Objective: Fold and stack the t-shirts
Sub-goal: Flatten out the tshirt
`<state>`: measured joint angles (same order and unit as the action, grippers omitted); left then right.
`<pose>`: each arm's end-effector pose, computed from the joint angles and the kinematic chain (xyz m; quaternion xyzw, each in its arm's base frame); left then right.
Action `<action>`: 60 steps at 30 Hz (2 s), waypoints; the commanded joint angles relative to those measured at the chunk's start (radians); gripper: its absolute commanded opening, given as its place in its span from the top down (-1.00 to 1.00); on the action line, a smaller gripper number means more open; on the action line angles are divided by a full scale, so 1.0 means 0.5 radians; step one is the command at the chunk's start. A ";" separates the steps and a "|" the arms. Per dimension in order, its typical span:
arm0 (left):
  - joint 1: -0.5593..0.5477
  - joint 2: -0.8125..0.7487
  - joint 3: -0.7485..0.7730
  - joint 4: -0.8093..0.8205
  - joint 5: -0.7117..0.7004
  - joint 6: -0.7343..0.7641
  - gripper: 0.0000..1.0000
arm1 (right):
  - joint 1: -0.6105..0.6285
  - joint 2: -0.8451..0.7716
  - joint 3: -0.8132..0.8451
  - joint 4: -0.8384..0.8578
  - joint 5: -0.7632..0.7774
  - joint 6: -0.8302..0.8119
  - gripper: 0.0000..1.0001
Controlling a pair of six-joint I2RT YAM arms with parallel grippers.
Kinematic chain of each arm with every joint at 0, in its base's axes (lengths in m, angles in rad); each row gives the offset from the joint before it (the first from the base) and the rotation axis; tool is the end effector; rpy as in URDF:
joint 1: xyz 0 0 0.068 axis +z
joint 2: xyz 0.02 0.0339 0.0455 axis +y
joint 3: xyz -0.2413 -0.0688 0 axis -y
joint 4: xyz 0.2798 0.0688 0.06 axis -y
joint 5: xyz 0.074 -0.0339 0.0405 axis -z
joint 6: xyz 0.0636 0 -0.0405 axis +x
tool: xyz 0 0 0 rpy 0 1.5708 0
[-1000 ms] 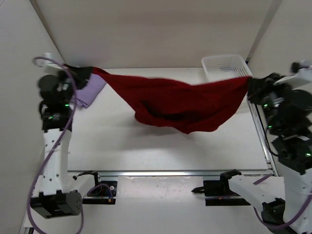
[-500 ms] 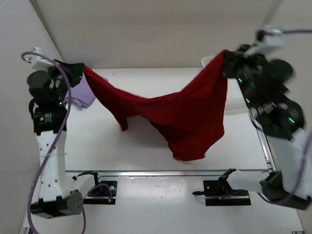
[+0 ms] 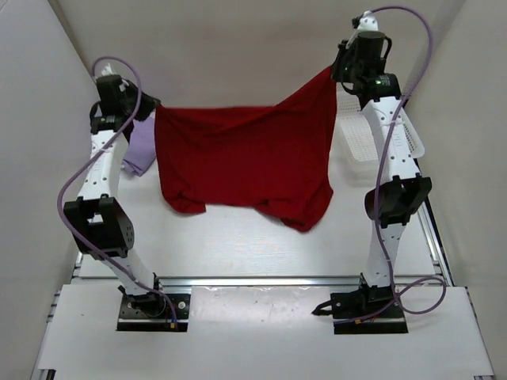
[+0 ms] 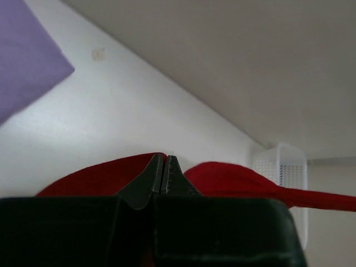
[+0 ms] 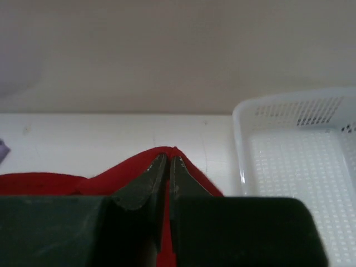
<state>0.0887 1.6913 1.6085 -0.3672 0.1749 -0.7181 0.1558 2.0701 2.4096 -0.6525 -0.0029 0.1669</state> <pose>0.4550 0.0294 0.3303 -0.2885 0.7943 -0.2342 0.4806 0.5041 0.0794 0.4327 0.0036 0.8087 0.0957 0.5804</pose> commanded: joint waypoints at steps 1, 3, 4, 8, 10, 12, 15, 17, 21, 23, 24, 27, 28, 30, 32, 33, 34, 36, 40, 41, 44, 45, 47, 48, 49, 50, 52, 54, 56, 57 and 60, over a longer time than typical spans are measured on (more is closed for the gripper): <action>0.117 -0.164 0.460 0.142 0.071 -0.107 1.00 | 0.026 -0.323 0.227 0.610 -0.050 0.001 1.00; 0.221 -0.189 0.577 0.139 0.083 -0.153 1.00 | 0.053 -0.421 0.267 0.777 0.000 -0.069 1.00; 0.243 -0.201 0.615 0.139 0.055 -0.180 1.00 | 0.050 -0.431 0.313 0.850 0.000 -0.070 1.00; 0.365 -0.213 0.771 0.173 0.006 -0.205 1.00 | -0.137 -0.572 0.191 0.937 -0.212 0.126 0.99; 0.369 -0.201 0.833 0.118 -0.064 -0.172 1.00 | -0.170 -0.667 0.026 0.876 -0.200 0.075 1.00; 0.381 -0.244 0.769 0.127 -0.101 -0.126 1.00 | -0.180 -0.728 -0.115 0.735 -0.142 0.037 0.99; 0.366 -0.427 0.518 0.127 -0.300 0.006 1.00 | -0.180 -0.992 -0.846 0.706 -0.081 -0.030 1.00; 0.335 -0.580 0.129 0.225 -0.389 0.074 1.00 | -0.152 -1.304 -1.407 0.814 0.072 -0.048 1.00; 0.130 -1.126 -0.818 0.443 -0.753 0.267 1.00 | 0.053 -1.630 -2.314 0.906 0.542 0.003 1.00; 0.108 -1.353 -1.187 0.455 -0.770 0.249 1.00 | 0.075 -1.673 -2.474 0.720 0.632 0.168 1.00; 0.114 -1.473 -1.414 0.452 -0.746 0.240 1.00 | 0.057 -1.725 -2.645 0.707 0.595 0.279 1.00; 0.133 -1.740 -1.866 0.364 -0.648 0.157 1.00 | 0.062 -1.921 -3.121 0.689 0.527 0.518 0.99; 0.099 -1.826 -1.982 0.321 -0.617 0.145 1.00 | 0.066 -2.028 -3.314 0.682 0.497 0.598 1.00; 0.019 -1.925 -2.115 0.238 -0.559 0.108 1.00 | 0.020 -2.218 -3.554 0.621 0.329 0.703 1.00; 0.004 -2.005 -2.216 0.179 -0.366 0.068 1.00 | -0.005 -2.489 -3.802 0.547 0.191 0.810 0.99; 0.031 -2.020 -2.278 0.137 -0.314 0.056 1.00 | 0.044 -2.693 -3.831 0.456 0.205 0.847 1.00; 0.083 -2.036 -2.333 0.097 -0.167 0.062 1.00 | 0.102 -2.877 -3.840 0.315 0.239 0.899 1.00; 0.153 -2.088 -2.388 0.005 0.009 0.108 1.00 | 0.133 -3.090 -3.785 0.125 0.257 0.930 1.00; 0.212 -2.220 -2.374 -0.189 0.022 0.252 1.00 | 0.029 -3.336 -3.580 -0.308 0.165 0.851 1.00; 0.206 -2.235 -2.364 -0.204 -0.012 0.246 1.00 | 0.011 -3.361 -3.555 -0.324 0.153 0.823 1.00; 0.206 -2.223 -2.297 -0.226 -0.013 0.258 1.00 | 0.081 -3.407 -3.522 -0.370 0.171 0.804 1.00; 0.221 -2.199 -2.287 -0.171 0.051 0.246 1.00 | 0.111 -3.380 -3.509 -0.334 0.202 0.789 1.00; 0.215 -2.125 -2.138 -0.033 0.174 0.191 1.00 | 0.176 -3.257 -3.400 -0.214 0.251 0.707 1.00; 0.188 -2.058 -2.067 -0.005 0.217 0.148 1.00 | 0.194 -3.205 -3.226 -0.147 0.312 0.652 1.00; 0.118 -2.024 -1.848 0.016 0.206 0.111 1.00 | 0.243 -3.077 -3.121 -0.113 0.343 0.624 1.00; 0.075 -1.923 -1.590 0.001 0.163 0.090 1.00 | 0.289 -2.905 -2.855 -0.109 0.398 0.554 1.00; -0.137 -1.766 -1.143 -0.042 0.019 0.095 1.00 | 0.363 -2.712 -2.483 -0.094 0.600 0.431 0.99; -0.352 -1.607 -0.703 -0.125 -0.153 0.135 1.00 | 0.452 -2.548 -1.959 -0.091 0.766 0.308 1.00; -0.328 -1.533 -0.320 -0.131 -0.172 0.090 1.00 | 0.553 -2.325 -1.584 -0.082 0.916 0.173 1.00; -0.182 -1.469 -0.157 -0.155 -0.087 0.071 1.00 | 0.620 -2.187 -1.306 -0.115 1.041 0.090 1.00; 0.224 -1.306 0.200 -0.232 0.269 -0.024 1.00 | 0.908 -1.859 -0.658 -0.131 1.424 -0.173 0.99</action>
<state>0.0868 0.9924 1.5871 -0.4297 0.2195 -0.6834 0.5137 1.0485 1.8725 -0.7551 0.4503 0.2558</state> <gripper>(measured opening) 0.025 0.023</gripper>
